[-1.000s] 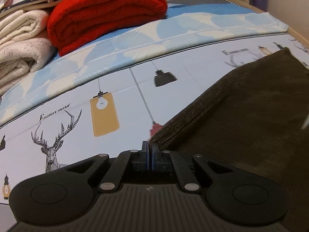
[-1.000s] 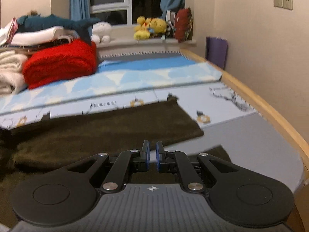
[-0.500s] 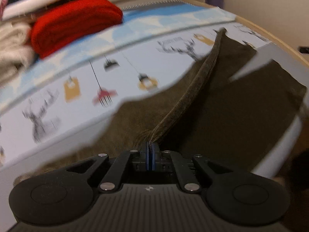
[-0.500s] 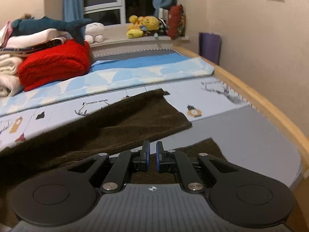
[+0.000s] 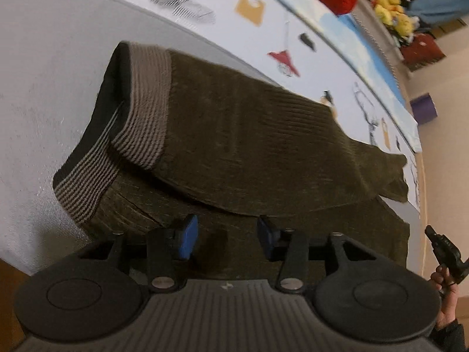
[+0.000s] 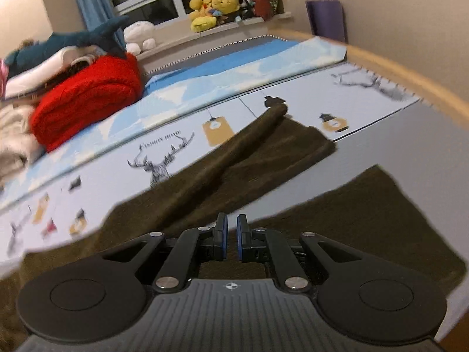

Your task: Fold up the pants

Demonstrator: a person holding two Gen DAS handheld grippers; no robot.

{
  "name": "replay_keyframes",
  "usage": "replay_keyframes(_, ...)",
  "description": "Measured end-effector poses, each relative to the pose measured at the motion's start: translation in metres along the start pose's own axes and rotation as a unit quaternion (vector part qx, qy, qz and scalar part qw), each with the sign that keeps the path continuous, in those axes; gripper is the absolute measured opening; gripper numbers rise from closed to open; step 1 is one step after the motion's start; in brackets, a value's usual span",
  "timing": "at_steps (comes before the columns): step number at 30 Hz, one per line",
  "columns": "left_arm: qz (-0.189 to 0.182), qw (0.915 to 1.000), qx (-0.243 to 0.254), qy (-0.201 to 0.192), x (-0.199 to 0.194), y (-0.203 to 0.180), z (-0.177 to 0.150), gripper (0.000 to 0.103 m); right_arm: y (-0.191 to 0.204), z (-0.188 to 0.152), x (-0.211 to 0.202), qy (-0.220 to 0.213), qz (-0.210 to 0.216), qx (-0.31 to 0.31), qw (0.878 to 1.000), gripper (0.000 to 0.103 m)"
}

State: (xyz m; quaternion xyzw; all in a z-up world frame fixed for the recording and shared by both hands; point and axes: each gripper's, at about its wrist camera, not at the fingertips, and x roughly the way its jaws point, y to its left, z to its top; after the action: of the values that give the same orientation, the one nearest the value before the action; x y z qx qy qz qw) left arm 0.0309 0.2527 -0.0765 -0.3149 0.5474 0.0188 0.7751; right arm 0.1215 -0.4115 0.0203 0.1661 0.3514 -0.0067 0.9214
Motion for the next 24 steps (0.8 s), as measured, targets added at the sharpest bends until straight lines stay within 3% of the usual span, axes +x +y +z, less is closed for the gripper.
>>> replay_keyframes(2, 0.012, 0.9996, -0.027, -0.002, 0.008, 0.006, 0.010, 0.077, -0.001, 0.006, 0.012, -0.002, 0.014, 0.033, 0.999, 0.007)
replay_keyframes(6, 0.034, 0.9956, -0.086, -0.019, 0.015, 0.020, 0.028, 0.075, -0.002, 0.017, 0.041, -0.001, 0.038, 0.080, 0.996, 0.014)
replay_keyframes(7, 0.042, 0.9941, -0.095, -0.031, 0.014, 0.021, 0.032, 0.066, -0.003, 0.020, 0.049, -0.005, 0.041, 0.088, 0.995, 0.021)
replay_keyframes(8, 0.056, 0.9928, -0.098, -0.041, 0.012, 0.020, 0.035, 0.050, -0.004, 0.023, 0.056, -0.007, 0.042, 0.097, 0.994, 0.027)
replay_keyframes(10, 0.088, 0.9896, -0.096, -0.061, 0.007, 0.016, 0.040, 0.022, -0.011, 0.028, 0.075, -0.010, 0.045, 0.124, 0.991, 0.030)
replay_keyframes(12, 0.097, 0.9871, -0.096, -0.083, -0.001, 0.014, 0.042, 0.017, -0.020, 0.033, 0.095, -0.007, 0.048, 0.151, 0.987, 0.030)
replay_keyframes(15, 0.117, 0.9823, -0.074, -0.126, -0.010, 0.003, 0.044, 0.016, -0.030, 0.039, 0.121, -0.008, 0.042, 0.170, 0.984, 0.030)
replay_keyframes(18, 0.110, 0.9791, -0.088, -0.147, -0.013, -0.002, 0.051, 0.020, -0.039, 0.045, 0.142, -0.011, 0.046, 0.192, 0.980, 0.030)
replay_keyframes(20, 0.102, 0.9801, -0.105, -0.134, -0.008, -0.001, 0.055, 0.035, -0.045, 0.049, 0.157, -0.011, 0.050, 0.210, 0.976, 0.030)
replay_keyframes(24, 0.108, 0.9816, -0.110, -0.113, -0.001, 0.001, 0.055, 0.036, -0.053, 0.053, 0.193, -0.005, 0.052, 0.239, 0.970, 0.032)
